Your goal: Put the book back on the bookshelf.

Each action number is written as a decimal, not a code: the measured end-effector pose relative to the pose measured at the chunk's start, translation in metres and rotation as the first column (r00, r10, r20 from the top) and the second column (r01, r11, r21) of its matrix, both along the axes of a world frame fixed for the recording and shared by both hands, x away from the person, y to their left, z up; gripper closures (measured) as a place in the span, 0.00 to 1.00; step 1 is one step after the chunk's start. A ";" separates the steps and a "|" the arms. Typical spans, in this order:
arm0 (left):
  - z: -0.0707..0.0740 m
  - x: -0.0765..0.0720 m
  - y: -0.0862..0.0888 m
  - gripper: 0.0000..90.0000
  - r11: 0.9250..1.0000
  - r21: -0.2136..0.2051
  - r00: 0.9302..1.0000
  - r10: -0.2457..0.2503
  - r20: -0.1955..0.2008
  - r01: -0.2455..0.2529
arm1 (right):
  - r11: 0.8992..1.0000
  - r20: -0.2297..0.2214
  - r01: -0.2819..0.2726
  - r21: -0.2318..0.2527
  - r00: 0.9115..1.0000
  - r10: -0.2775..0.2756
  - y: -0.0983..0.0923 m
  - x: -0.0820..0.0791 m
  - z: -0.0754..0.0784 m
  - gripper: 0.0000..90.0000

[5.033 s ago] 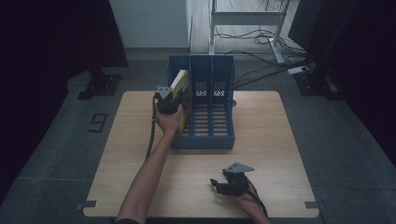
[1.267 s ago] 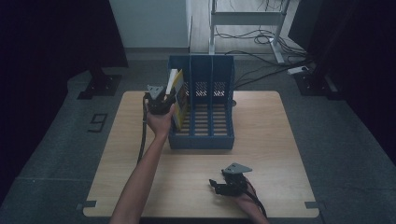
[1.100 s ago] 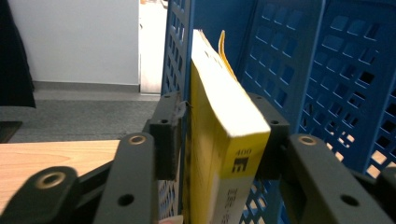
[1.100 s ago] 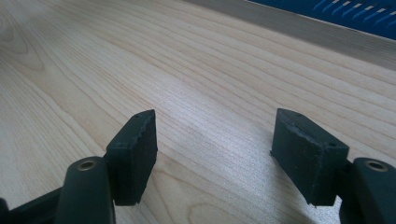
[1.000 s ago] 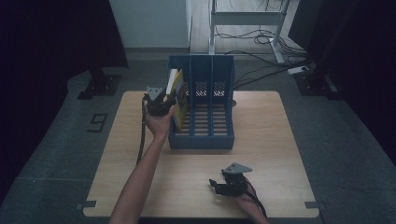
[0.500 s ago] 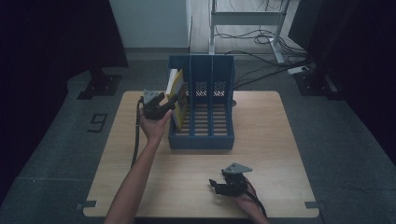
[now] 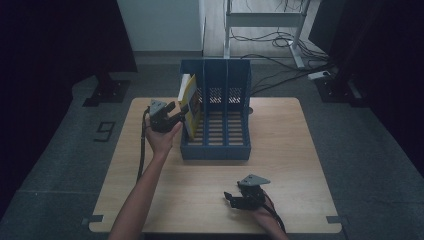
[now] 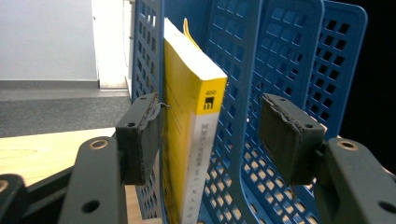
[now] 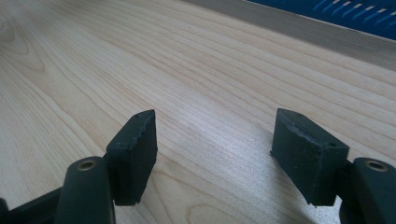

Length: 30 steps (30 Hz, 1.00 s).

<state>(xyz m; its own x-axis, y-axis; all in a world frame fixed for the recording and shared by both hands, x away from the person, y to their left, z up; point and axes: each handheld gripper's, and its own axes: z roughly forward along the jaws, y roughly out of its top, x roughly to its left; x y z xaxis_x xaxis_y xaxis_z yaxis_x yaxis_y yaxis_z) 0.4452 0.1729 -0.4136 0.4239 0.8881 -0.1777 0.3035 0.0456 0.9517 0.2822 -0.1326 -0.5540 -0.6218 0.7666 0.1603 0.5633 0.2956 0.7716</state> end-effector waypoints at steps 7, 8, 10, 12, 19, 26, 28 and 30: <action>0.000 -0.006 0.004 0.44 1.000 -0.002 1.000 -0.021 -0.018 0.021 | 1.000 -0.001 -0.001 0.001 1.000 0.001 0.000 0.000 0.000 0.34; 0.001 -0.008 0.005 0.43 1.000 0.003 1.000 -0.025 -0.018 0.025 | 1.000 -0.002 -0.001 0.002 1.000 0.001 0.000 0.000 0.000 0.34; 0.001 -0.013 0.007 0.43 0.999 0.015 0.999 -0.032 -0.015 0.032 | 1.000 -0.001 0.001 0.002 1.000 -0.001 -0.001 0.001 0.000 0.34; 0.002 -0.017 0.009 0.43 0.999 0.015 0.999 -0.038 -0.013 0.038 | 1.000 0.000 0.001 0.002 1.000 -0.001 -0.001 0.001 0.000 0.34; 0.001 -0.030 0.013 0.42 0.997 0.012 0.997 -0.071 -0.014 0.071 | 1.000 0.001 0.000 -0.003 1.000 0.000 0.000 0.001 0.000 0.34; -0.004 -0.043 0.016 0.42 0.995 0.016 0.995 -0.100 -0.023 0.100 | 1.000 0.002 0.003 -0.003 1.000 -0.003 0.000 0.002 0.000 0.34; -0.006 -0.046 0.017 0.42 0.994 0.013 0.994 -0.105 -0.025 0.106 | 1.000 0.002 0.002 -0.003 1.000 -0.002 0.000 0.002 0.000 0.34; -0.010 -0.053 0.020 0.42 0.993 0.008 0.992 -0.121 -0.034 0.121 | 1.000 0.001 0.002 -0.001 1.000 -0.002 0.000 0.002 0.000 0.34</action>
